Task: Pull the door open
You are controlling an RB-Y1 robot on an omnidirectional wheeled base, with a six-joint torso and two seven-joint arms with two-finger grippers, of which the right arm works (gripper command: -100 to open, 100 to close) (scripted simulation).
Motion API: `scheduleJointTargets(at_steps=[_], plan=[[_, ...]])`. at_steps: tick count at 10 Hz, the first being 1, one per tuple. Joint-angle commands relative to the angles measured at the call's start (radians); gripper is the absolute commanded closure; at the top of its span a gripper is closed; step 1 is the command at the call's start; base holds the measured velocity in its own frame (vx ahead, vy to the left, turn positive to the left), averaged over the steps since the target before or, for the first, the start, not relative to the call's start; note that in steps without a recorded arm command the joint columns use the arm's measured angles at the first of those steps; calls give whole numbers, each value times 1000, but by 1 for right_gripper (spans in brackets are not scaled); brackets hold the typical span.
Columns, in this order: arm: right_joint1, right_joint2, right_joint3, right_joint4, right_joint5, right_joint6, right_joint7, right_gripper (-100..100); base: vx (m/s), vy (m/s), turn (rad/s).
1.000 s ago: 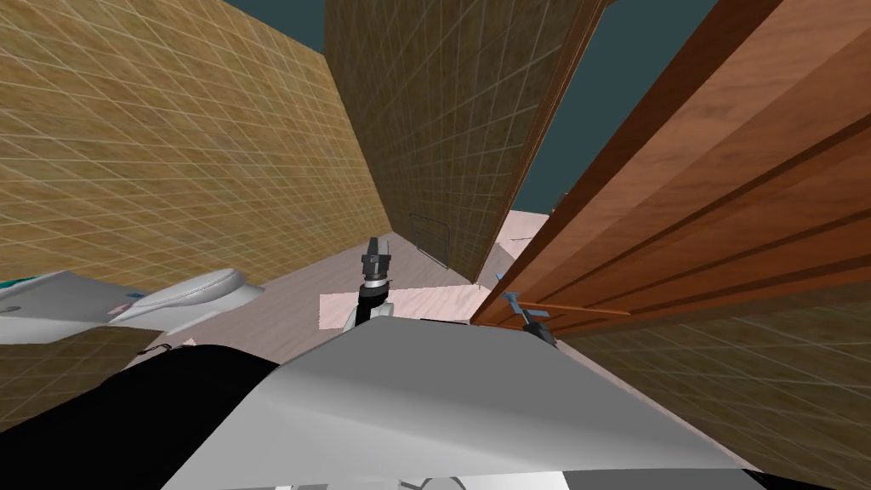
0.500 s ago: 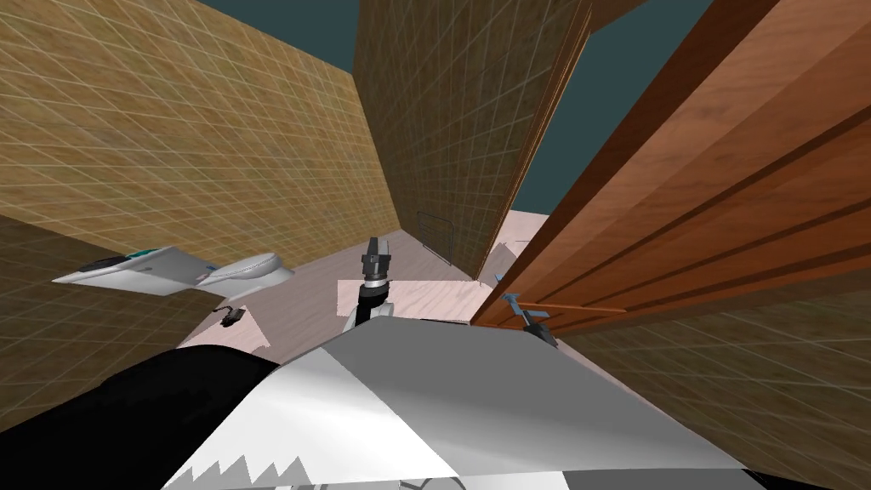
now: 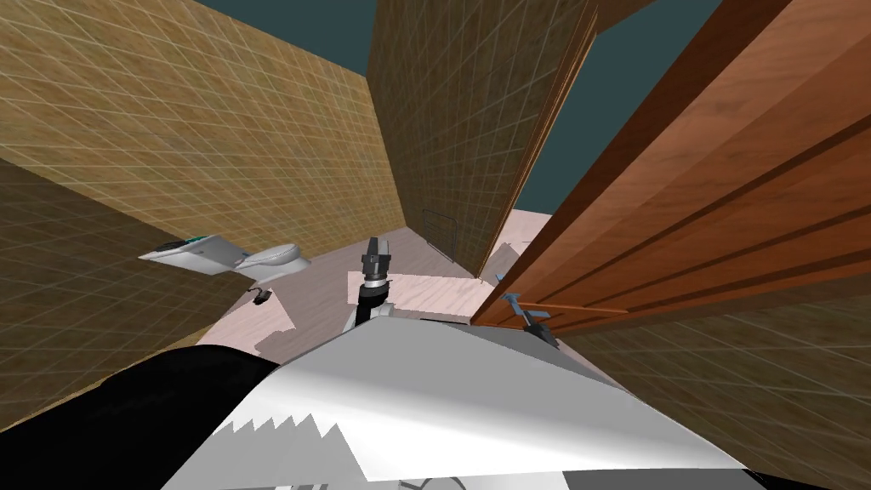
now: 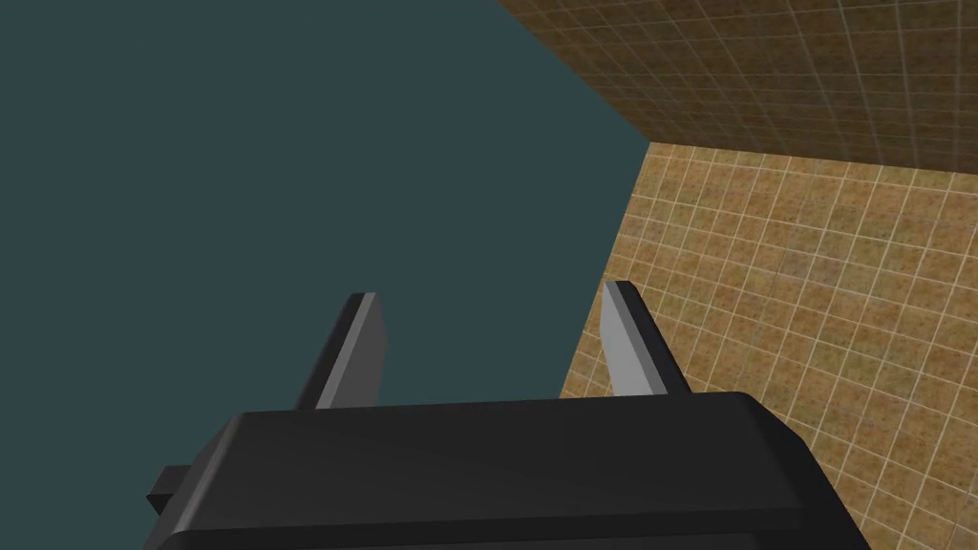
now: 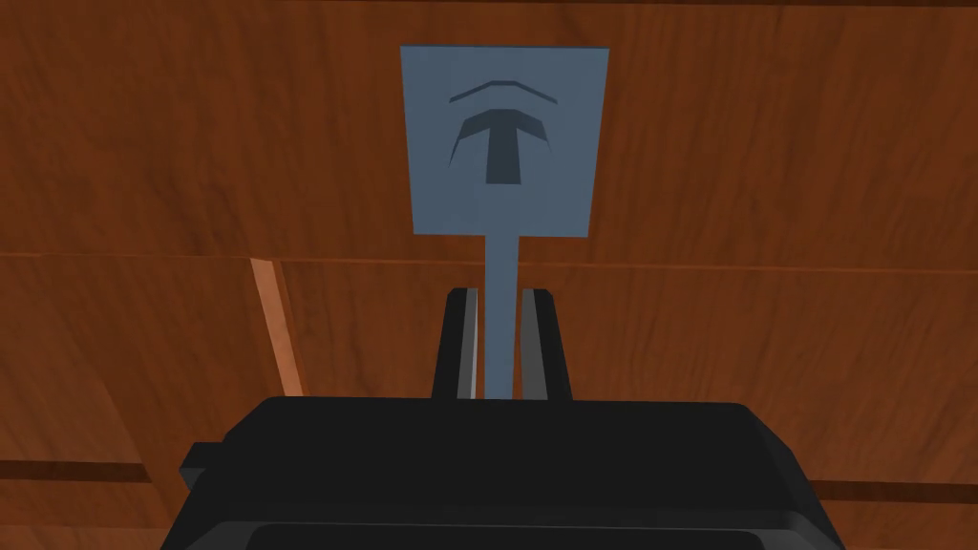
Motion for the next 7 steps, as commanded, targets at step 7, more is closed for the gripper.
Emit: scheduleJointTargets(at_steps=[7], plan=[[-12, -4, 12, 47, -1, -41, -8, 100, -210, -66, 148]])
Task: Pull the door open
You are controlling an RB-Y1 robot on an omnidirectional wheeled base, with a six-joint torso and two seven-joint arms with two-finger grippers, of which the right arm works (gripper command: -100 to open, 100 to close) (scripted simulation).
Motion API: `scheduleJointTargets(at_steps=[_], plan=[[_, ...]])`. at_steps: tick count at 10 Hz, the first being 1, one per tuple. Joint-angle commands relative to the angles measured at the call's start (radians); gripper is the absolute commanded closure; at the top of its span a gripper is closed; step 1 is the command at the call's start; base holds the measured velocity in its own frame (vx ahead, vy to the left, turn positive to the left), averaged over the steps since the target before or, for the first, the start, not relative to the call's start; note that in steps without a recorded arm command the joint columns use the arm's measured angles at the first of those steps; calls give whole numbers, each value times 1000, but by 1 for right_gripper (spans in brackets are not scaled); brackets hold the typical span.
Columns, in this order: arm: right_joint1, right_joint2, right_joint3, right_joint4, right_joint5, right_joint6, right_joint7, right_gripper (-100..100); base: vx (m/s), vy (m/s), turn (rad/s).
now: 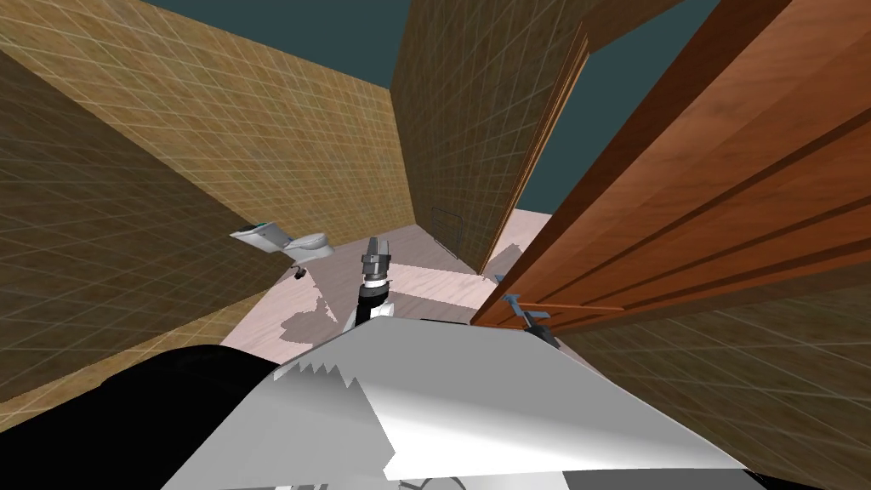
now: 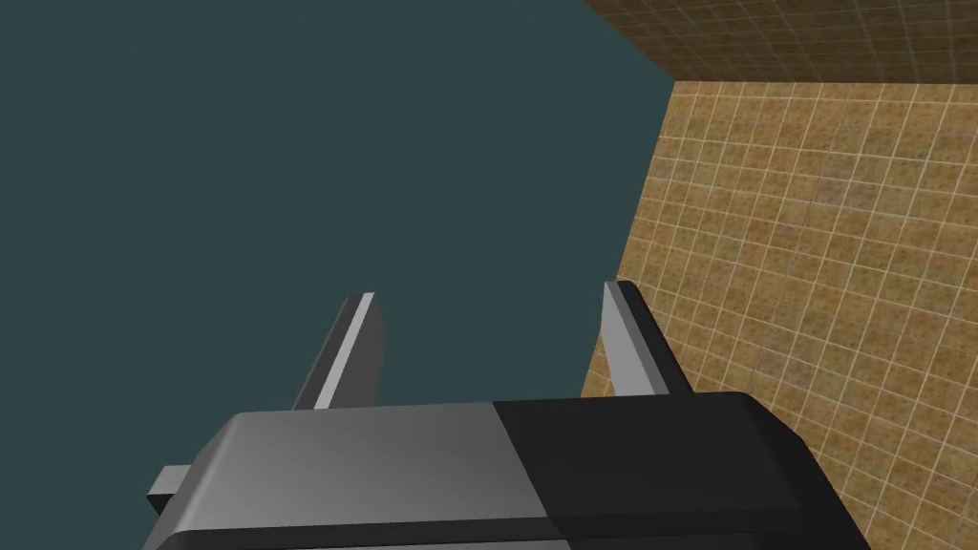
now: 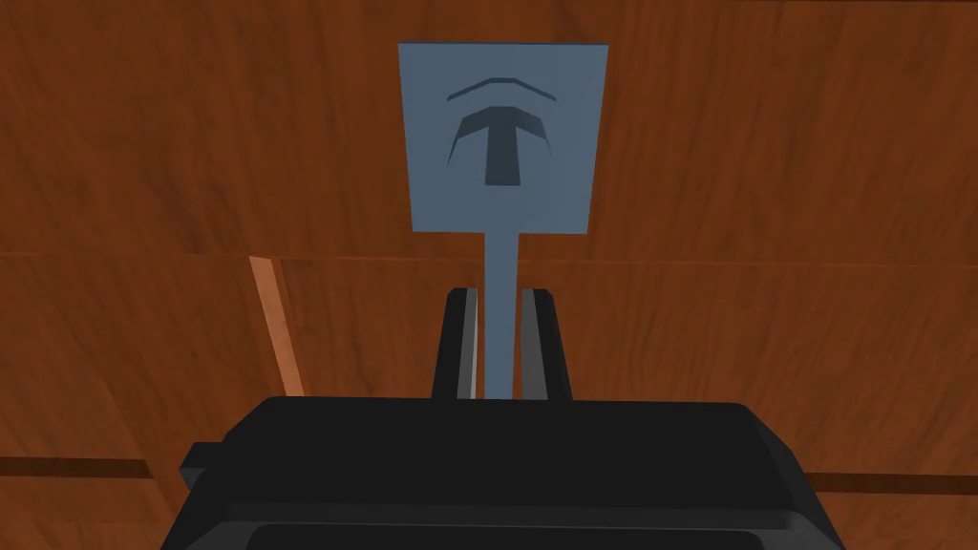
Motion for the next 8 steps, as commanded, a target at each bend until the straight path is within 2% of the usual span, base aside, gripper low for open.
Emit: scheduleJointTargets(at_steps=[1, 8], plan=[[0, 0, 0, 0, 0, 0, 0, 100, -83, -32, 26], [-26, -2, 8, 27, 4, -7, -6, 100, -187, -54, 147]])
